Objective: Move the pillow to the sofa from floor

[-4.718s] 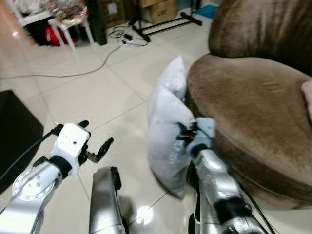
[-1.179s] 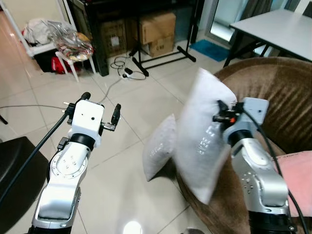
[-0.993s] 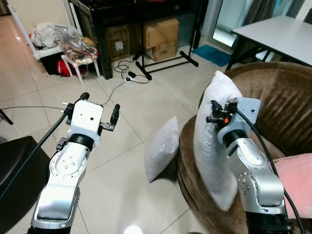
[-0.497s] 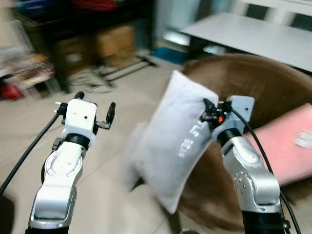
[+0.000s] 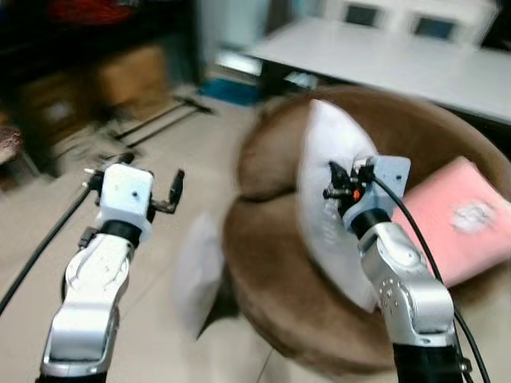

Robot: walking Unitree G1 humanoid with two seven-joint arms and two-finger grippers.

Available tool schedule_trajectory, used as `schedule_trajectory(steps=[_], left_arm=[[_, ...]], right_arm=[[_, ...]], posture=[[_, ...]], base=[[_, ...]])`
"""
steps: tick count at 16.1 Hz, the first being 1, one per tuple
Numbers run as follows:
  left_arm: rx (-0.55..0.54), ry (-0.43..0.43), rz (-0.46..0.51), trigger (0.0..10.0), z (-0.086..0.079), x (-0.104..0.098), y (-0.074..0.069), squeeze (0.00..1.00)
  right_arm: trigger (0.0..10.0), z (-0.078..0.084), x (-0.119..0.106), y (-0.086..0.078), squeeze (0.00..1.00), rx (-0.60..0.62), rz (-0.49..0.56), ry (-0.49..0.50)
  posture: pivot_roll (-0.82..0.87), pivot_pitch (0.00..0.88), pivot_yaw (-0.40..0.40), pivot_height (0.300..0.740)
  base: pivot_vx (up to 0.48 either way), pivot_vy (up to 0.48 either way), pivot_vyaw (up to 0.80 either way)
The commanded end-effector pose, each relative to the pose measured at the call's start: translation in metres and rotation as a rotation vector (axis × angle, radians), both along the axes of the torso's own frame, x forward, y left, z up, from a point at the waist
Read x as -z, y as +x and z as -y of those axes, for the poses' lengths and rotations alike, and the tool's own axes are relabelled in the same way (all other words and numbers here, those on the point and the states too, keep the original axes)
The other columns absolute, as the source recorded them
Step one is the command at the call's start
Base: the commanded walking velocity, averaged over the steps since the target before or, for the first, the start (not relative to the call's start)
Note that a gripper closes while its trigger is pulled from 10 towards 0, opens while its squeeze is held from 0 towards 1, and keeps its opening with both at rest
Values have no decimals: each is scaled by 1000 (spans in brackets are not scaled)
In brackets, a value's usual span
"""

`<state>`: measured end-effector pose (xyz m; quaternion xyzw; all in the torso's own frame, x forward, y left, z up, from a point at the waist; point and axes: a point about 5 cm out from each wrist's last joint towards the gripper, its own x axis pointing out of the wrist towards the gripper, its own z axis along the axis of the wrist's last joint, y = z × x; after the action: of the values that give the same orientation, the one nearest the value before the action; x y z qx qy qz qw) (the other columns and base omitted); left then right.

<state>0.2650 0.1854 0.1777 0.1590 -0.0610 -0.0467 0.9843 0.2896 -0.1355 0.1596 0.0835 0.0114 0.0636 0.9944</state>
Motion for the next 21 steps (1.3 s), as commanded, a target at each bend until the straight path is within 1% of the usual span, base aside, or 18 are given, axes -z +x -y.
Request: schedule_trajectory(steps=[1, 5, 6, 9, 10, 11, 13, 14, 15, 17, 18, 20, 21], left_arm=[[35, -3, -4, 10000, 7, 1, -1, 675], [41, 1, -8, 10000, 7, 2, -2, 675], [45, 10, -15, 10000, 7, 3, -2, 655], [58, 31, -32, 10000, 6, 5, -3, 631], [82, 50, -52, 10000, 5, 7, -4, 608], [99, 58, -67, 10000, 4, 9, -5, 612], [169, 105, -143, 10000, 1, 17, -9, 620], [203, 116, -177, 10000, 0, 20, -12, 624], [225, 123, -196, 10000, -1, 21, -13, 620], [300, 147, -254, 10000, -4, 24, -19, 627], [335, 169, -276, 10000, -4, 25, -21, 624], [397, 196, -311, 10000, -4, 26, -24, 627], [435, 200, -324, 10000, -4, 24, -26, 627]], right_arm=[[10000, 4, -12, 0, 0, 20, 57, 6], [10000, 2, -12, -1, 0, 6, 56, 2], [10000, -3, -11, 0, 0, -37, 56, 1], [10000, -8, -11, 1, 0, -76, 52, -2], [10000, -11, -11, 3, 0, -100, 48, 1], [10000, -13, -12, 4, 0, -115, 47, 3], [10000, -24, -18, 16, 0, -157, 51, 20], [10000, -30, -22, 26, 0, -177, 45, 41], [10000, -33, -24, 32, 0, -182, 37, 56], [10000, -41, -29, 54, 0, -183, 12, 116], [10000, -38, -30, 67, 0, -142, 11, 149], [10000, -28, -26, 84, 0, -62, -9, 165], [10000, -18, -21, 94, 0, 2, -38, 154]], posture=[[-133, 0, 4, 740], [-131, 0, 4, 740], [-128, 0, 4, 740], [-127, 0, 8, 740], [-127, 0, 11, 740], [-127, 0, 12, 740], [-127, 0, 17, 740], [-123, 0, 17, 740], [-123, 0, 17, 740], [-112, 0, 19, 740], [-105, 0, 19, 740], [-90, 0, 16, 740], [-78, 0, 10, 740]], base=[[296, 0, -800], [299, 0, -800], [0, 0, 0], [0, 0, 0], [0, 0, 0], [0, 0, 0], [0, 0, 0], [0, 0, 0], [0, 0, 0], [0, 0, 0], [0, 0, 0], [0, 0, 0], [0, 0, 0]])
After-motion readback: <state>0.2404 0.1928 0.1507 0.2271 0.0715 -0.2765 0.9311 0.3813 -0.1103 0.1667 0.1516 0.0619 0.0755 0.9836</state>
